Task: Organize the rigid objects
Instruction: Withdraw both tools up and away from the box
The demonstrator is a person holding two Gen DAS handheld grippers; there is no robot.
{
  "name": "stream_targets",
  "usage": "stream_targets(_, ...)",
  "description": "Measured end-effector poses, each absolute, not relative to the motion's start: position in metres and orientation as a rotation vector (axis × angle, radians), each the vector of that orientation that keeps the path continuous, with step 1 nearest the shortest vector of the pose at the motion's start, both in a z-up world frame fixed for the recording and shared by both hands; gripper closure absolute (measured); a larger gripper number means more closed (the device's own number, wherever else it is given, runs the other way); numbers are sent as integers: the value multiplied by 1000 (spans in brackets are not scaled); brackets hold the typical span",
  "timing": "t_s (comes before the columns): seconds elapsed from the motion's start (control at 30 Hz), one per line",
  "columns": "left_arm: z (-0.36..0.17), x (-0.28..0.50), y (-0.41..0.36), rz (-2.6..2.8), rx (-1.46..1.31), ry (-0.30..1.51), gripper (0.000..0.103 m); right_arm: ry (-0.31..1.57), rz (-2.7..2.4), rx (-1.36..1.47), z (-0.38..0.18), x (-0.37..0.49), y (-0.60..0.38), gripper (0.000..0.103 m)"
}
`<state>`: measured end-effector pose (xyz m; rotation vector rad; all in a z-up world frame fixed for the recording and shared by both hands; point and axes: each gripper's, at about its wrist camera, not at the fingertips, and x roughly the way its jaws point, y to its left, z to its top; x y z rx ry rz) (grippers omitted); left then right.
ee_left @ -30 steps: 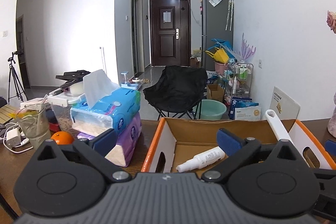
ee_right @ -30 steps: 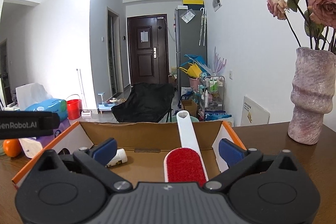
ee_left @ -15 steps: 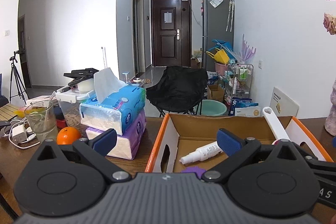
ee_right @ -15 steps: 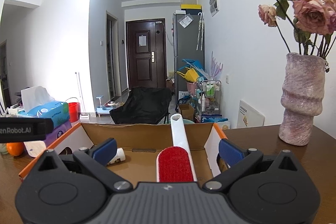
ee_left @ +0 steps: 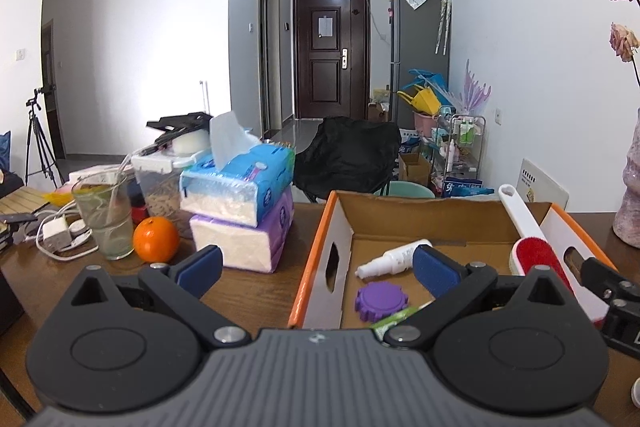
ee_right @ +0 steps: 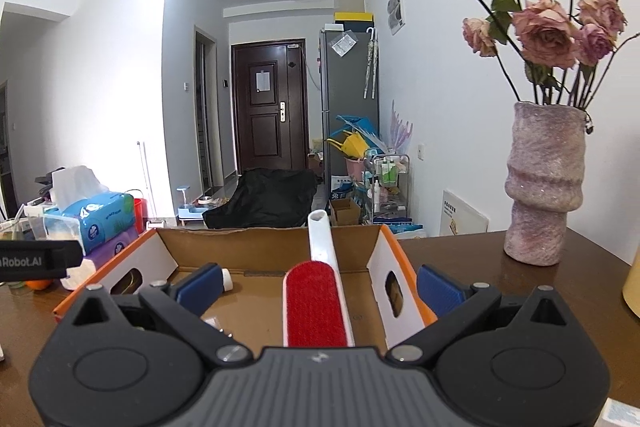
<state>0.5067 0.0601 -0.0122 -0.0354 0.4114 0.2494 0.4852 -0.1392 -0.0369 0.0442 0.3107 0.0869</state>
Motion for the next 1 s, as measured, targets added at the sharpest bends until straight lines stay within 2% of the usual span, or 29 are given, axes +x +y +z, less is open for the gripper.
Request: stream_targets(1.0, -33, 398, 76, 304, -19, 418, 0, 284, -23, 51, -51, 381, -201, 0)
